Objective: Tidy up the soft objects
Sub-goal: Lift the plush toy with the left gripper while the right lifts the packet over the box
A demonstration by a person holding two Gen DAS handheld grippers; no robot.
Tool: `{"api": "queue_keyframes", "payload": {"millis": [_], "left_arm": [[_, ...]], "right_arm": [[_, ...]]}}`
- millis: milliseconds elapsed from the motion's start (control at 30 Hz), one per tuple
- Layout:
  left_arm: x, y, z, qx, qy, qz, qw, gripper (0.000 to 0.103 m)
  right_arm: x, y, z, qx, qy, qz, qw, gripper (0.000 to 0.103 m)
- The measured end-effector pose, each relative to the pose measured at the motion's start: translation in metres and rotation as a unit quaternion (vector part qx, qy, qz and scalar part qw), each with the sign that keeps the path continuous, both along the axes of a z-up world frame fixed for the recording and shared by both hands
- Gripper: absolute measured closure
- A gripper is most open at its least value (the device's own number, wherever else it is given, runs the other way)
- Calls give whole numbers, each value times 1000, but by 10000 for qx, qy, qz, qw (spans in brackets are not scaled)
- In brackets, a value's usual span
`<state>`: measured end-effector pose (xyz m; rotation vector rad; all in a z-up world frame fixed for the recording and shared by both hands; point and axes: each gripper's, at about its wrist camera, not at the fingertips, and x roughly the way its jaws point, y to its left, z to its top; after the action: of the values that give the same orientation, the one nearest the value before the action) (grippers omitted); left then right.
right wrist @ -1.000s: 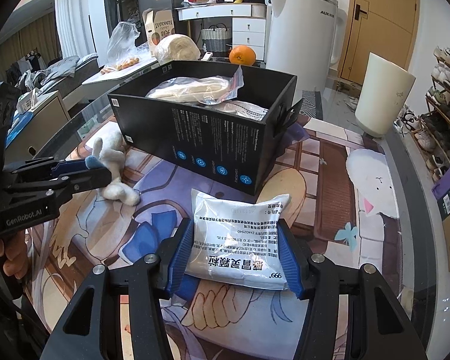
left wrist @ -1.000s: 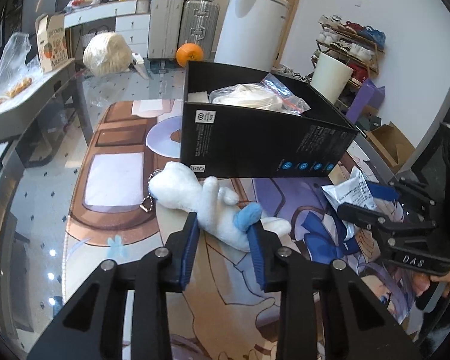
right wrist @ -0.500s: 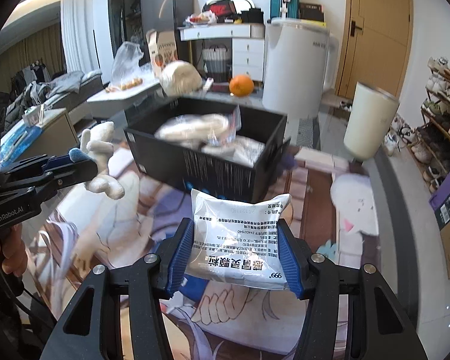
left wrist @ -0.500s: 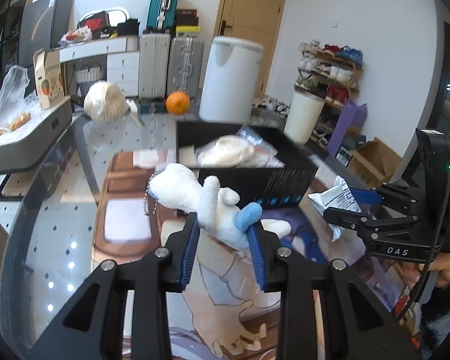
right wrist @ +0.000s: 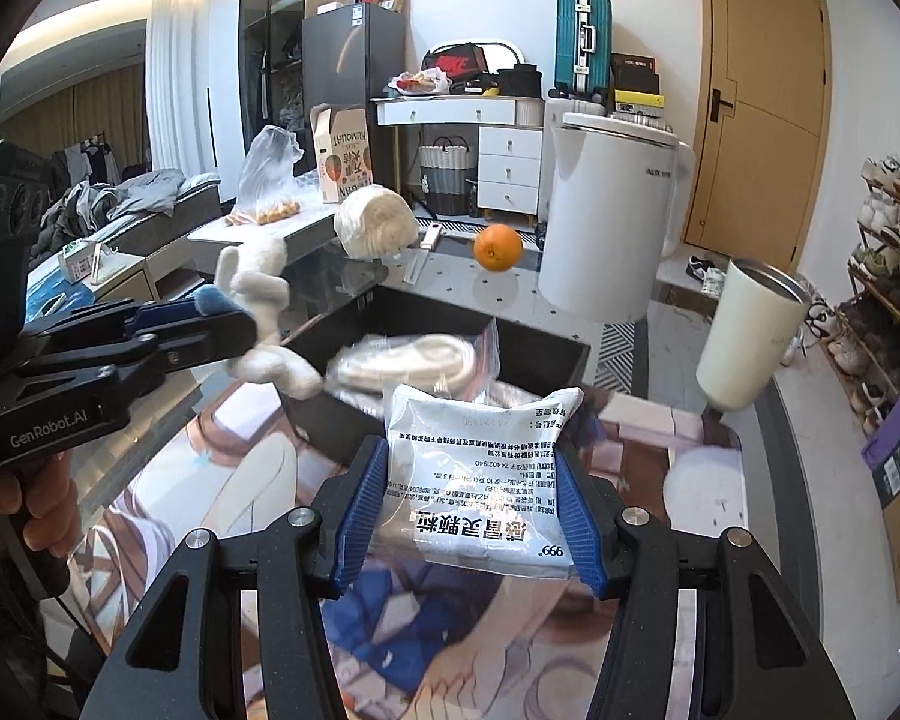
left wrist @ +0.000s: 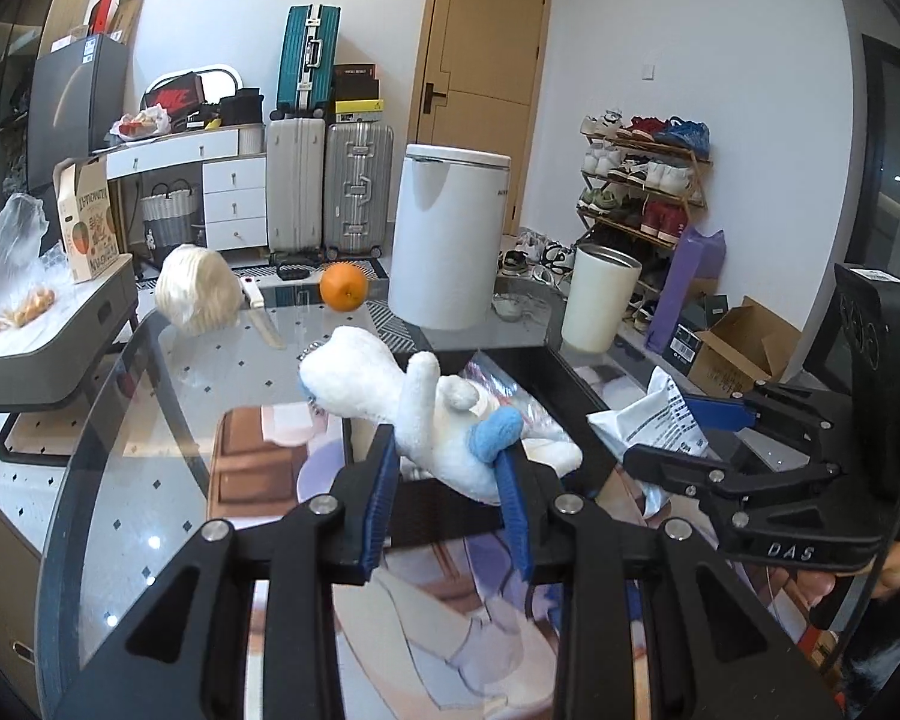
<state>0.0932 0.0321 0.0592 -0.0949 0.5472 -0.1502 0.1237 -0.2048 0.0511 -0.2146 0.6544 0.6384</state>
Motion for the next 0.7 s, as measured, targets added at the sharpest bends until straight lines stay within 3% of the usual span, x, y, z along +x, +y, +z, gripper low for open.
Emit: {"api": "queue_keyframes", "payload": {"millis": [700], "left_arm": [[40,3,-5,-38,125,76,9999,72]], "right_arm": [[51,41,-10,-417,-103,613,9972,48]]}}
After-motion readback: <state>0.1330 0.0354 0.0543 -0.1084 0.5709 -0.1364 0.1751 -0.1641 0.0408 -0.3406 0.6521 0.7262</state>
